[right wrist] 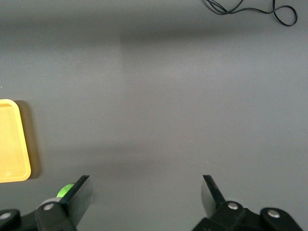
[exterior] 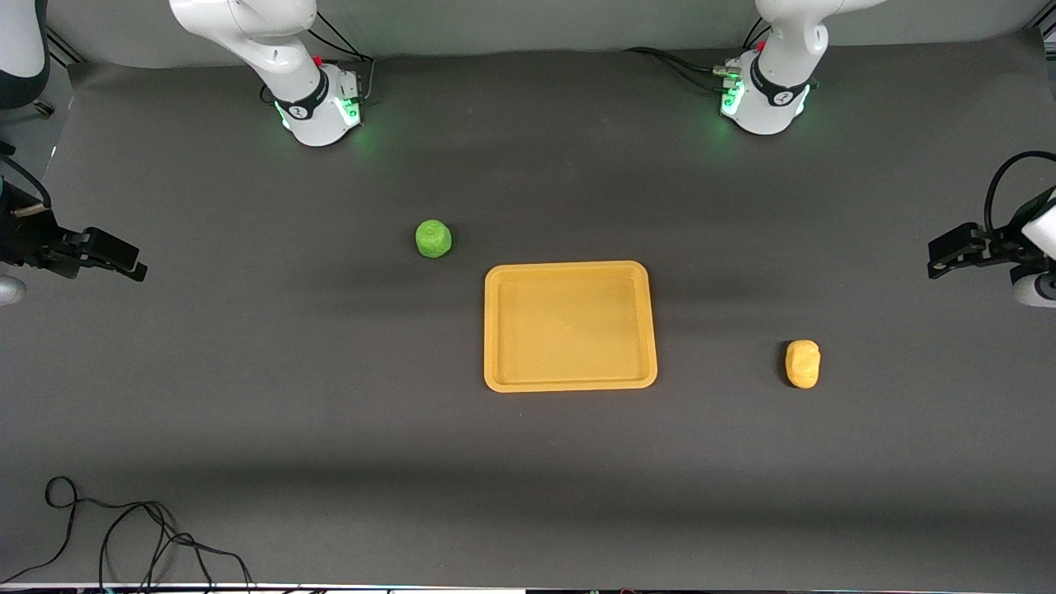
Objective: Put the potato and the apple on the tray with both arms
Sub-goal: 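Grasp the yellow potato with the left gripper while the right gripper reaches the apple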
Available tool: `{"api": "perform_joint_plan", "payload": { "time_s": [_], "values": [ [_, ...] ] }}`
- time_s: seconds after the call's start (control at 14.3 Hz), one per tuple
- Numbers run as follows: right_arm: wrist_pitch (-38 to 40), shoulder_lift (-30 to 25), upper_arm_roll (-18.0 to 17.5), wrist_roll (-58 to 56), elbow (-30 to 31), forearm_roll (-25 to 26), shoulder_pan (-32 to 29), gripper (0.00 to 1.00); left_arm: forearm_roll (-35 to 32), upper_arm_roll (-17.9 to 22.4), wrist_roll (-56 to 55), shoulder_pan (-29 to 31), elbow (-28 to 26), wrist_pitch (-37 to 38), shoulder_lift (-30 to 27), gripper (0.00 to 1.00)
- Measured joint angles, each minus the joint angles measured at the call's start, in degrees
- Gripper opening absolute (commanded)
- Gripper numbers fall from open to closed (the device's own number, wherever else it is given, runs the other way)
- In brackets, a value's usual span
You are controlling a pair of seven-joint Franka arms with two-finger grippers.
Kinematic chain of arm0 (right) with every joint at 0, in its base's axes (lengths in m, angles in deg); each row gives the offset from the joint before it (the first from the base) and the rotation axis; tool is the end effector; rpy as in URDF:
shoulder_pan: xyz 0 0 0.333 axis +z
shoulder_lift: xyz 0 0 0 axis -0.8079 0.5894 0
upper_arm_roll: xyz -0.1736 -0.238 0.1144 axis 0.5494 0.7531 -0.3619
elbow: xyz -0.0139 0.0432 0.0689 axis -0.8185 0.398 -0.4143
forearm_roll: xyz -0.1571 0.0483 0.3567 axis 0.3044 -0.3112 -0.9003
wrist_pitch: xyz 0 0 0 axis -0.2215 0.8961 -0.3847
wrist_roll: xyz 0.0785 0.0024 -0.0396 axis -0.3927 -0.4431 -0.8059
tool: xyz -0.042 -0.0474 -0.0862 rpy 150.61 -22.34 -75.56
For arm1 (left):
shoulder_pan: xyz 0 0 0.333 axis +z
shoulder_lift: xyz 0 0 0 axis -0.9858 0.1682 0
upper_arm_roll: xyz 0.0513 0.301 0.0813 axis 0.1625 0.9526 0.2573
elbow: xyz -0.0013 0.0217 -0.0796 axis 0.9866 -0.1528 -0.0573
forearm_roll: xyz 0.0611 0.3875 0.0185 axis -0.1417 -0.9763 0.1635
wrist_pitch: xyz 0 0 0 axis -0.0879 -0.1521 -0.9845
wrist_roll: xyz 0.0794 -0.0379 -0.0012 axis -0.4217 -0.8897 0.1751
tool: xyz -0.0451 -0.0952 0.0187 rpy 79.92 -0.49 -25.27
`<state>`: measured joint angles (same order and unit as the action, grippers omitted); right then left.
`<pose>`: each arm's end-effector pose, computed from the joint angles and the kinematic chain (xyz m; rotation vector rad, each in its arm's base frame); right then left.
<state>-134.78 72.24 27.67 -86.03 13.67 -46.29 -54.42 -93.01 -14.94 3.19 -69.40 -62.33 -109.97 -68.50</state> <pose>0.5773 -0.0170 0.6058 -3.1307 0.1425 -0.0192 0.5935 0.0064 0.5919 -3.1018 0.1420 0.0030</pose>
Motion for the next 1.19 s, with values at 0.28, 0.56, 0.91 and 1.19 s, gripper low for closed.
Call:
{"api": "perform_joint_plan", "payload": {
  "time_s": [0.28, 0.56, 0.91, 1.19],
  "values": [
    [0.4, 0.0, 0.0, 0.0, 0.0, 0.0, 0.0, 1.00, 1.3, -0.1, -3.9, -0.1, 0.0, -0.7, 0.2, 1.00],
    [0.4, 0.0, 0.0, 0.0, -0.1, 0.0, 0.0, 1.00, 4.2, 0.0, -4.6, -0.1, 0.0, -0.8, 0.1, 1.00],
    [0.8, 0.0, 0.0, 0.0, -0.1, 0.0, 0.0, 1.00, 4.5, 0.2, -4.6, 0.1, -8.2, -5.7, 0.8, 1.00],
    [2.5, 0.0, -0.1, 0.0, 0.2, -0.2, 1.6, 1.00, 4.5, 0.0, -4.6, -0.2, -25.4, -25.0, 1.2, 1.00]
  ]
}}
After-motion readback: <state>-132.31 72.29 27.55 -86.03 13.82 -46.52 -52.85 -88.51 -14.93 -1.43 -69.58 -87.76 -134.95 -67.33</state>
